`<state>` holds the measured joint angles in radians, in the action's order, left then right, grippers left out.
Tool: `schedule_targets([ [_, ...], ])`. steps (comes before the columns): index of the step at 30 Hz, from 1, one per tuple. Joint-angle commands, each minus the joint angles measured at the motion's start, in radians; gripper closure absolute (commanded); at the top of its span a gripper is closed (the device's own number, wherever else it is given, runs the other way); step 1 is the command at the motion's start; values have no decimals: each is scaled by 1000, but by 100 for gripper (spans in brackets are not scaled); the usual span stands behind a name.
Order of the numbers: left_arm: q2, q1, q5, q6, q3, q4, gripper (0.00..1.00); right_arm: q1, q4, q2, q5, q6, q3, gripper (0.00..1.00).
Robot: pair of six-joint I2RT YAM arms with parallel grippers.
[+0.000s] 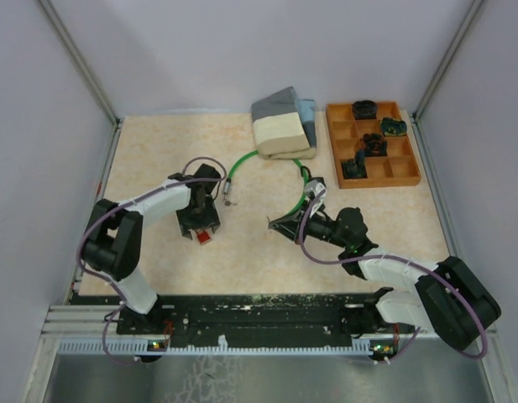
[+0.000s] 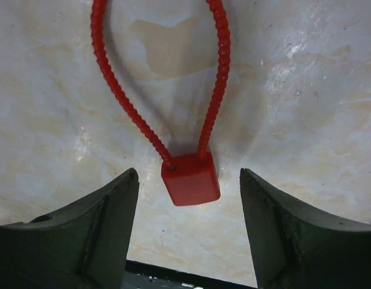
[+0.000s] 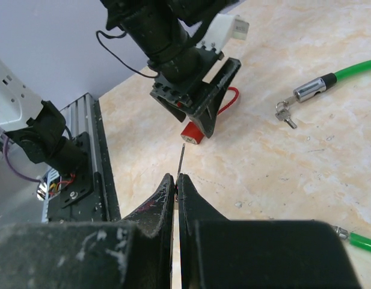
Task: Unlock with the key
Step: Pick up the lock from the center of the board.
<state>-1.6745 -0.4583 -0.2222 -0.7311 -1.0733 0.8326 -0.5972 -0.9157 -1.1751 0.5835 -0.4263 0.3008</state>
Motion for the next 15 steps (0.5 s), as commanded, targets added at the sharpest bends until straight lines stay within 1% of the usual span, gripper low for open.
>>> schedule_targets([
  [1, -64, 10, 39, 40, -39, -33, 31, 7, -26, 28, -20, 24, 0, 100],
  [5, -90, 11, 55, 43, -24, -39, 42, 6, -25, 28, -20, 24, 1, 100],
  [8, -78, 13, 83, 36, 13, -50, 52, 7, -25, 27, -23, 24, 2, 100],
  [10, -64, 13, 114, 31, 36, -86, 61, 7, -23, 25, -25, 24, 3, 100],
  [13, -33, 15, 136, 23, 47, -94, 74, 6, -23, 28, -24, 22, 2, 100],
  [15, -4, 18, 158, 22, 44, -95, 76, 6, -24, 28, -19, 19, 3, 100],
])
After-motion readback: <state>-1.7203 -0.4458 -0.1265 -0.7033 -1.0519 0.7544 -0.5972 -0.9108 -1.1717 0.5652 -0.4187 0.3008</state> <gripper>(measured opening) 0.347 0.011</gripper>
